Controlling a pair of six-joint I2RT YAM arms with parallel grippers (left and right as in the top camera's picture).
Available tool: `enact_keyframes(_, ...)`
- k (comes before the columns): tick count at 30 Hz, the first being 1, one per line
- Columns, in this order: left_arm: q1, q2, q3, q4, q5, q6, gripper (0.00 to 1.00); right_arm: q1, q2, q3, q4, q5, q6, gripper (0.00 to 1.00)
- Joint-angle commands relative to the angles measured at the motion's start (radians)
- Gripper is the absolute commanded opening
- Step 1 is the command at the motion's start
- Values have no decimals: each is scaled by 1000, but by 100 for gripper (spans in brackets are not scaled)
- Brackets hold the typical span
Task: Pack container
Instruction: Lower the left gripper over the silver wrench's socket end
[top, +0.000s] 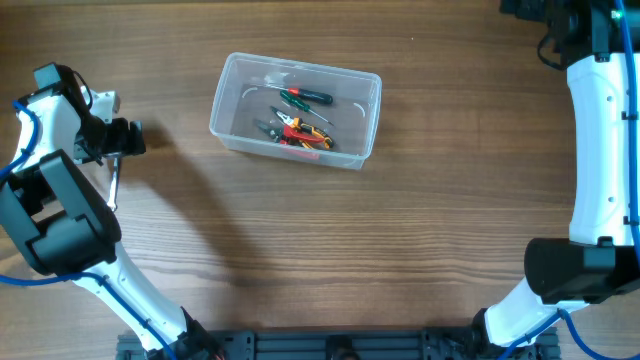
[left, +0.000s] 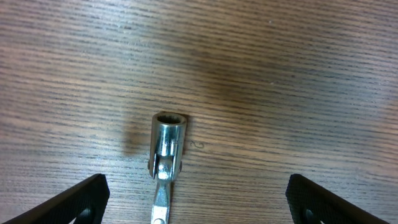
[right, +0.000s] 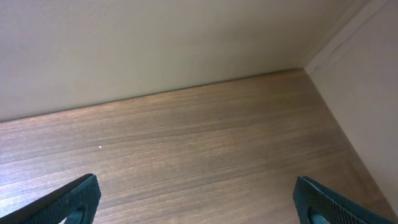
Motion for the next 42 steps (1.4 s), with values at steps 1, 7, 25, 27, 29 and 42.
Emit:
enact_keyframes(1, -3, 31, -8, -5, -13, -34, 94, 4, -5, 4, 2, -1, 18, 100)
enact_keyframes(7, -3, 33, -13, 0, 3, 27, 94, 4, -5, 4, 2, -1, 18, 100)
enact_keyframes(25, 0, 39, -54, 30, 5, 58, 95, 4, -5, 4, 2, -1, 18, 100)
enact_keyframes(27, 0, 39, -54, 30, 5, 58, 92, 4, -5, 4, 2, -1, 18, 100)
enact_keyframes(29, 0, 39, -54, 30, 5, 58, 87, 4, -5, 4, 2, -1, 18, 100)
enact_keyframes(42, -1, 39, -54, 29, 5, 57, 61, 4, -5, 4, 2, -1, 19, 100)
